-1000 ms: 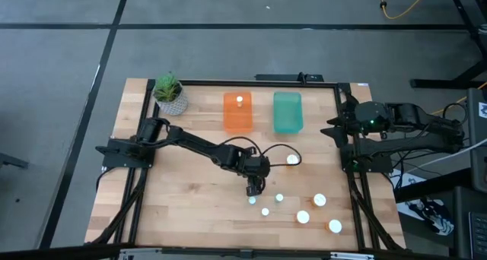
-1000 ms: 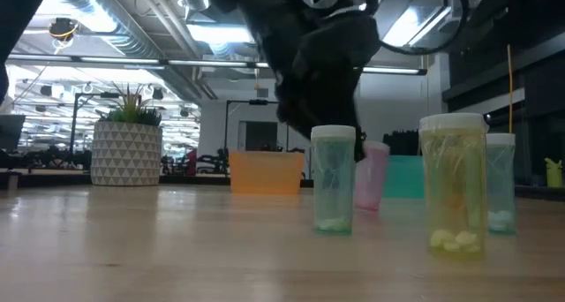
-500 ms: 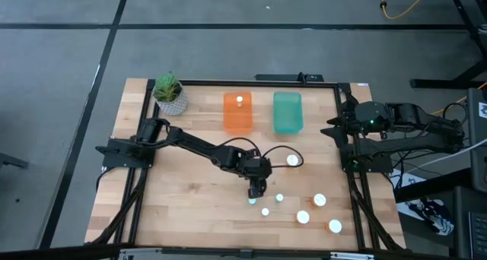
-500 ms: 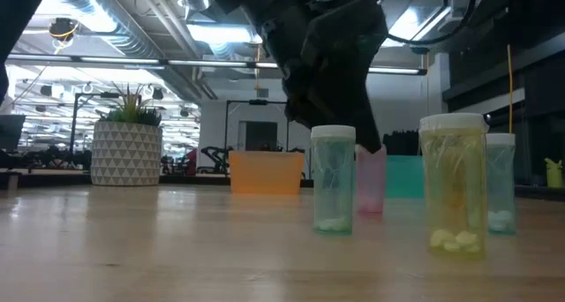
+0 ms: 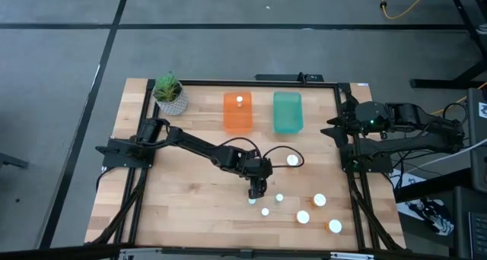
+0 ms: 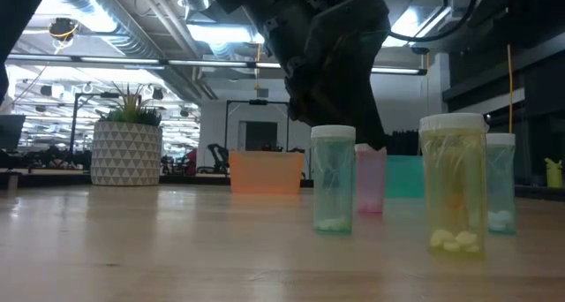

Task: Pick and place medicine bottles into bin by pill shape (circle, oval)
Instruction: Put the small pink pill bottle into the orange bin

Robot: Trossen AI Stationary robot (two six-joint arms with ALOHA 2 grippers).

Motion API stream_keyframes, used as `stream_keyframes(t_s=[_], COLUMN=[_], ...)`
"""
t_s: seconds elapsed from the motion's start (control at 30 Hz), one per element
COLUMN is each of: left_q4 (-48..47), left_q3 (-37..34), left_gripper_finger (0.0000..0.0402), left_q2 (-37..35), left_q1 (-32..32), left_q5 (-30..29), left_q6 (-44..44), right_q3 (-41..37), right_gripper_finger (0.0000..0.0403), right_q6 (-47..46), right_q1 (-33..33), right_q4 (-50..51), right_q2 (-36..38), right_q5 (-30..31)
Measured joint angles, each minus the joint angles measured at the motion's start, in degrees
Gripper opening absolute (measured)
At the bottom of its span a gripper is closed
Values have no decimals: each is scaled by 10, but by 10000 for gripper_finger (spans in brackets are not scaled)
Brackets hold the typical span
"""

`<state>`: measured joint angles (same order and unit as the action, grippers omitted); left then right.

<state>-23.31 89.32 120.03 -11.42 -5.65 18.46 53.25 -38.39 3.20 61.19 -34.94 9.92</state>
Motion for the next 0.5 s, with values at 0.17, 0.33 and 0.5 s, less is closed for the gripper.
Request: stream_keyframes(t_s=[0.17,0.33,0.5], left_q4=[0,0,0], left_q3=[0,0,0], left_gripper_finger=[184,184,184], left_q2=[0,0,8], left_q1=[-3,-3,-3], left_q5=[-4,-15,-18], left_q6=[-10,-11,-11], right_q3=[0,0,0], right_gripper_finger=[289,289,289], right_q6=[0,1,1], right_q1=[0,0,0], right_q4=[0,0,0], right_q2=[0,0,0], right_q5=[0,5,8])
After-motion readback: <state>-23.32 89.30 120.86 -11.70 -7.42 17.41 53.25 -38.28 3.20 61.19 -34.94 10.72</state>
